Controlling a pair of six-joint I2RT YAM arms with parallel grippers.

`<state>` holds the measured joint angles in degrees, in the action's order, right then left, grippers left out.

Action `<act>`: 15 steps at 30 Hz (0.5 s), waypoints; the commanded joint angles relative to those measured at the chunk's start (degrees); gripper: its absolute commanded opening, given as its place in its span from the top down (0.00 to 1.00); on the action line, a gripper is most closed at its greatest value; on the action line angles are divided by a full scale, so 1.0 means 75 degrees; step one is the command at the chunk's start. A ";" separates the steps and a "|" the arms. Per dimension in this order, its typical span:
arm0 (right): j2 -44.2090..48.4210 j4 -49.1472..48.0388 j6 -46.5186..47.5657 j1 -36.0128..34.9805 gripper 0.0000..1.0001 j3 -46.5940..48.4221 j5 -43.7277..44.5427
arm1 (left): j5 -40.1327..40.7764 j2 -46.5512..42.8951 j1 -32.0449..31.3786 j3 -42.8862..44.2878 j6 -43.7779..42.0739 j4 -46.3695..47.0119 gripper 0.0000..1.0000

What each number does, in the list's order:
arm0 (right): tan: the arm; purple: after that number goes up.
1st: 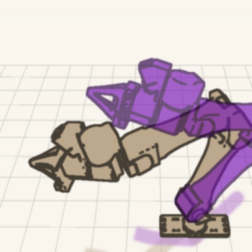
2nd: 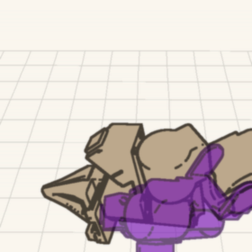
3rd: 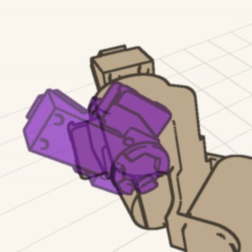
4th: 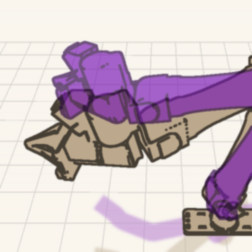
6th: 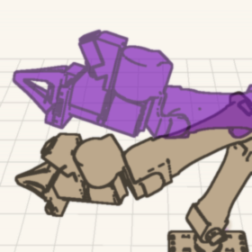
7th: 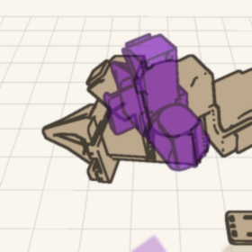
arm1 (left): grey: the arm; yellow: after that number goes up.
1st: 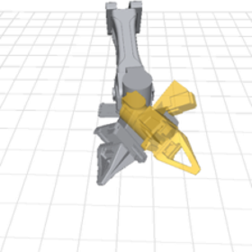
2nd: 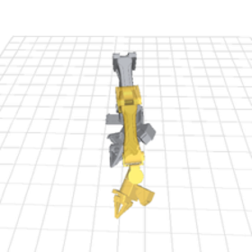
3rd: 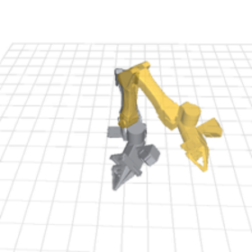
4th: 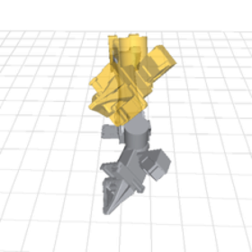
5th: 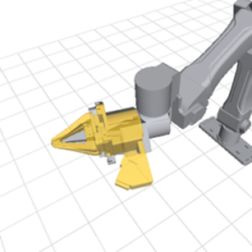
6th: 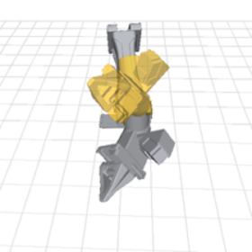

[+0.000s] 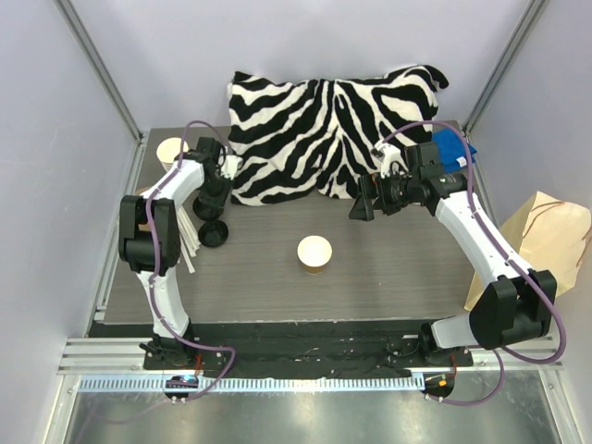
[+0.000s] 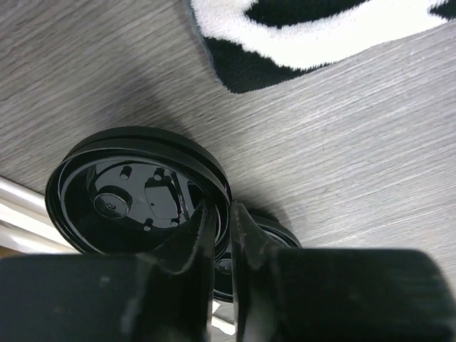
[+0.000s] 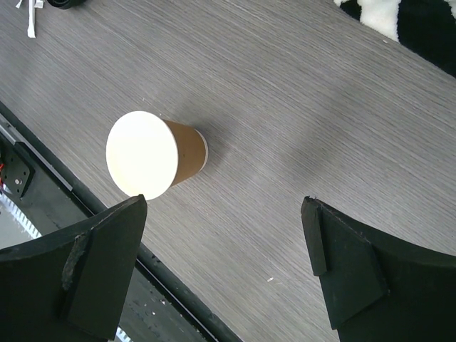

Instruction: Pack the takeout coffee

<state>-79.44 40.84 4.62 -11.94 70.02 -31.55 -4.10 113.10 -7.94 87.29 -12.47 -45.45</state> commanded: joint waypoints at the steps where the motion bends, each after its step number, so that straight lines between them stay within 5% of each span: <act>1: 0.0315 -0.0067 0.0110 -0.0001 0.00 0.0145 0.0058 | -0.0074 -0.0208 0.0028 0.0081 -0.0153 0.0131 0.67; 2: 0.0349 -0.0043 0.0110 -0.0001 0.00 0.0156 0.0058 | -0.0283 -0.0452 0.0028 0.0046 -0.0131 0.0119 0.54; 6: 0.0408 -0.0020 0.0122 -0.0001 0.00 0.0156 0.0035 | -0.0742 -0.1202 0.0040 -0.0013 -0.0084 -0.0162 0.42; 15: 0.0572 -0.0008 0.0169 -0.0001 0.00 0.0133 -0.0035 | -0.1271 -0.3138 0.0005 -0.1991 -0.1184 -0.0783 0.34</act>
<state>-77.84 41.58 4.84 -11.94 70.02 -31.22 -11.40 94.24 -7.94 79.33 -15.99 -48.14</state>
